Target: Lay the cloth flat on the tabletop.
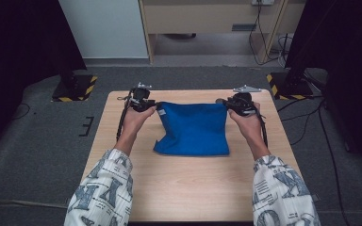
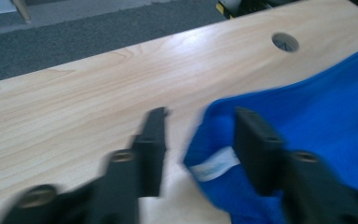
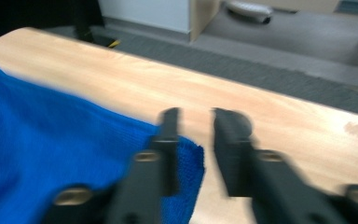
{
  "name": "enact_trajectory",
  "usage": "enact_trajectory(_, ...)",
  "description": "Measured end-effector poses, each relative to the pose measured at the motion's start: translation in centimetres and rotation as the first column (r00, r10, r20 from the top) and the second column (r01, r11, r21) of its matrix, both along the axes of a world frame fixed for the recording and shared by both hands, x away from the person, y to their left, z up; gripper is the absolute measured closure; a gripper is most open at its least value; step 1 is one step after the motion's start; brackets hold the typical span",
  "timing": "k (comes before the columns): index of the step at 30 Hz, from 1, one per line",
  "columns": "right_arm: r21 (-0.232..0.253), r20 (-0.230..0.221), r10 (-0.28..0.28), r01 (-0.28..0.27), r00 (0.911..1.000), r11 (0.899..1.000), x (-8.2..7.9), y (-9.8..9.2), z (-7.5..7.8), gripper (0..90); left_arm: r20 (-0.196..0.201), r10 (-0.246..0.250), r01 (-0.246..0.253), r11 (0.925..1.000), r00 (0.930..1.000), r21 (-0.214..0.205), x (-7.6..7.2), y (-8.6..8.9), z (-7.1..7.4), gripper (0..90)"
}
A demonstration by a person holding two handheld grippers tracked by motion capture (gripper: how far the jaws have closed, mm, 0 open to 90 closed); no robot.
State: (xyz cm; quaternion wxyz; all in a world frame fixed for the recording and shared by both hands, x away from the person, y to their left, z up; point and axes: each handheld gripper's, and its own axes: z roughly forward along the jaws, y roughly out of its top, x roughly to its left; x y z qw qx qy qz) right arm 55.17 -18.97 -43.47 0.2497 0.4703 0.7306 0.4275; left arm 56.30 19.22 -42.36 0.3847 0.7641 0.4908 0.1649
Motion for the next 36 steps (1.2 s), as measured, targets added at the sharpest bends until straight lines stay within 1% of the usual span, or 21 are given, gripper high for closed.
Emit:
enact_trajectory(1, -0.008, -0.015, -0.013, 0.013, 0.9998, 1.0, 0.3, -0.1, -0.4, 54.7, -0.002, 0.005, -0.005, 1.0, 1.0, -0.001, 0.1, 0.2, -0.1, 50.9)
enact_trajectory(3, -0.036, -0.02, -0.034, 0.033, 0.9992, 0.999, 0.6, -0.5, -1.0, 43.2, 0.01, 0.004, -0.004, 1.0, 0.9999, -0.002, -0.1, 0.6, -0.1, 47.8)
enact_trajectory(4, -0.041, -0.034, -0.032, 0.03, 0.9989, 0.999, 0.5, -0.7, -1.2, 39.2, 0.016, -0.005, 0.005, 1.0, 0.9999, 0.004, -0.4, 0.8, -0.2, 47.2)
enact_trajectory(5, -0.054, -0.057, -0.023, 0.02, 0.9981, 0.998, 0.3, -0.9, -1.5, 36.6, 0.019, -0.008, 0.008, 0.9999, 0.9998, 0.012, -0.6, 1.0, -0.2, 46.7)
enact_trajectory(7, -0.072, -0.065, -0.018, 0.014, 0.9977, 0.997, -0.2, -1.2, -1.8, 35.2, 0.024, -0.021, 0.021, 0.9995, 0.9995, 0.022, -1.3, 1.2, -0.2, 45.4)
enact_trajectory(9, -0.063, -0.079, -0.009, 0.004, 0.9969, 0.998, -0.9, -1.5, -2.0, 33.9, 0.031, -0.041, 0.041, 0.999, 0.9987, 0.02, -2.2, 1.4, -0.3, 43.3)
enact_trajectory(13, -0.061, -0.094, 0.015, -0.02, 0.9955, 0.998, -2.5, -2.0, -2.4, 30.0, 0.046, -0.082, 0.08, 0.9961, 0.9956, 0.037, -4.4, 1.6, -0.7, 40.3)
enact_trajectory(15, -0.049, -0.095, 0.03, -0.035, 0.995, 0.998, -3.3, -2.1, -2.4, 28.0, 0.047, -0.101, 0.098, 0.9937, 0.9938, 0.053, -5.5, 1.7, -0.9, 38.9)
enact_trajectory(16, -0.044, -0.094, 0.038, -0.042, 0.9949, 0.998, -3.7, -2.2, -2.4, 28.6, 0.052, -0.107, 0.104, 0.993, 0.9929, 0.057, -6.3, 1.8, -1.1, 38.8)
enact_trajectory(18, -0.031, -0.082, 0.058, -0.061, 0.9949, 0.998, -4.7, -2.3, -2.4, 33.2, 0.063, -0.116, 0.113, 0.9923, 0.9913, 0.051, -7.3, 1.9, -1.3, 39.3)
enact_trajectory(19, -0.026, -0.085, 0.063, -0.065, 0.9944, 0.998, -5.2, -2.3, -2.4, 35.2, 0.069, -0.122, 0.118, 0.9917, 0.9902, 0.049, -7.9, 2.0, -1.5, 39.7)
enact_trajectory(20, -0.019, -0.078, 0.075, -0.077, 0.9941, 0.997, -5.8, -2.3, -2.4, 38.2, 0.077, -0.128, 0.125, 0.9912, 0.9887, 0.043, -8.6, 2.1, -1.8, 40.0)
enact_trajectory(21, -0.013, -0.077, 0.088, -0.089, 0.9931, 0.996, -6.5, -2.3, -2.5, 40.8, 0.078, -0.134, 0.131, 0.9906, 0.988, 0.04, -9.1, 2.1, -2.0, 40.6)
enact_trajectory(22, -0.017, -0.074, 0.098, -0.1, 0.9924, 0.995, -6.9, -2.4, -2.6, 42.6, 0.082, -0.142, 0.139, 0.9894, 0.9865, 0.042, -9.8, 2.2, -2.3, 40.9)
enact_trajectory(24, -0.003, -0.072, 0.111, -0.112, 0.9912, 0.994, -8.0, -2.4, -2.7, 48.0, 0.09, -0.146, 0.143, 0.9888, 0.9851, 0.041, -10.8, 2.4, -2.8, 41.7)
enact_trajectory(26, -0.003, -0.07, 0.129, -0.13, 0.9892, 0.992, -9.1, -2.6, -3.0, 51.8, 0.092, -0.16, 0.156, 0.9866, 0.9828, 0.047, -12.1, 2.5, -3.3, 41.9)
enact_trajectory(28, -0.016, -0.067, 0.15, -0.151, 0.9864, 0.988, -10.2, -2.6, -3.3, 55.8, 0.093, -0.169, 0.164, 0.9851, 0.9813, 0.052, -13.2, 2.6, -3.9, 42.0)
enact_trajectory(29, -0.01, -0.066, 0.158, -0.159, 0.9853, 0.987, -10.9, -2.7, -3.5, 57.4, 0.095, -0.173, 0.169, 0.9844, 0.9804, 0.049, -13.6, 2.7, -4.1, 42.1)
enact_trajectory(33, -0.016, -0.068, 0.183, -0.185, 0.9807, 0.983, -12.6, -3.1, -4.3, 61.5, 0.092, -0.182, 0.18, 0.9831, 0.9789, 0.035, -15.5, 2.9, -5.3, 42.3)
enact_trajectory(36, -0.007, -0.065, 0.191, -0.192, 0.9794, 0.981, -13.6, -3.6, -4.9, 64.3, 0.092, -0.187, 0.185, 0.9824, 0.9781, 0.025, -16.5, 3.2, -6.3, 42.5)
